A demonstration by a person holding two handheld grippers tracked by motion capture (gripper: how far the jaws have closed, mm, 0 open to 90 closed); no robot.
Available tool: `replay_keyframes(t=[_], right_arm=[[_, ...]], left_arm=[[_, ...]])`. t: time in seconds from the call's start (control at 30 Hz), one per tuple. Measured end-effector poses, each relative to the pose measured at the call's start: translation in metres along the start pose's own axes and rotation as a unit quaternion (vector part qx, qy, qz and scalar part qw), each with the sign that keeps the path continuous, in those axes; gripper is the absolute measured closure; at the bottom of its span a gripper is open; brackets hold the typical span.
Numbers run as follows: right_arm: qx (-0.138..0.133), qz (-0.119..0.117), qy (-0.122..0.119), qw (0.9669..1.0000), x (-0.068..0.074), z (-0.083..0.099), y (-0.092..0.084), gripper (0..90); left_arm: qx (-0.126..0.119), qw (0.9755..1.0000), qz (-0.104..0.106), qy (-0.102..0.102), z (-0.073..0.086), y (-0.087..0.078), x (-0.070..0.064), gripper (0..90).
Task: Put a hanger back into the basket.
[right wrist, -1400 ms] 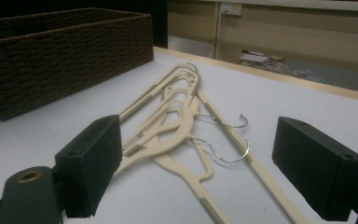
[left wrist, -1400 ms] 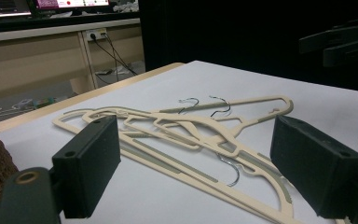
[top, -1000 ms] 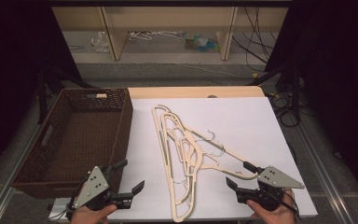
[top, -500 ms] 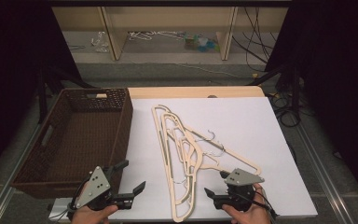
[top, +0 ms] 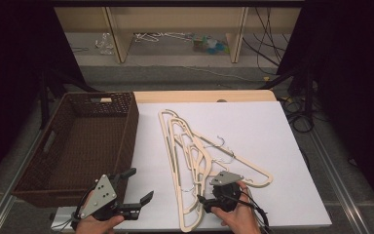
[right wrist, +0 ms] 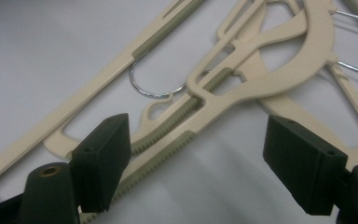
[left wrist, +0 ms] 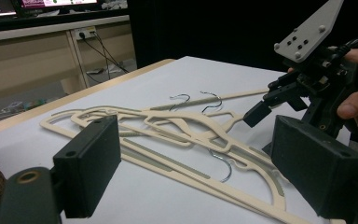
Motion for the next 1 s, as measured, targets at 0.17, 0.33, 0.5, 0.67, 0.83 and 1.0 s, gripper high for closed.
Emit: replay_keyframes(t=[0.17,0.33,0.5,0.67,0.83,1.0], right_arm=[[0.009,0.004,0.001,0.9999,-0.001,0.000,0.005,24.8],[0.016,0.001,0.001,0.9999,0.000,0.000,0.009,25.7],[0.027,0.003,-0.006,0.9996,0.003,0.003,0.012,28.1],[0.047,0.001,0.003,0.9989,-0.002,0.006,0.007,32.5],[0.054,0.001,-0.007,0.9985,-0.016,0.010,0.003,39.5],[0.079,0.000,0.010,0.9969,-0.021,0.012,-0.001,50.1]], left_arm=[[0.000,1.0000,0.000,0.000,0.000,0.000,0.000,16.1],[0.001,1.0000,0.001,0.000,0.000,0.000,0.000,16.1],[0.000,1.0000,0.001,0.000,0.000,0.000,0.001,16.1],[-0.005,1.0000,0.004,0.001,-0.001,0.000,0.000,16.2],[0.000,1.0000,0.001,0.002,-0.001,-0.001,0.000,16.2],[-0.006,1.0000,0.005,-0.004,-0.001,0.001,-0.001,16.2]])
Point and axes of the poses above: each handheld gripper's, and its own axes: y roughly forward along the jaws, z roughly out of its underside, x roughly to its left, the point moved 7 cm from there along y, roughly forward along the jaws, and after that the axes turned 2 degrees about -x, right-handed, at the moved point
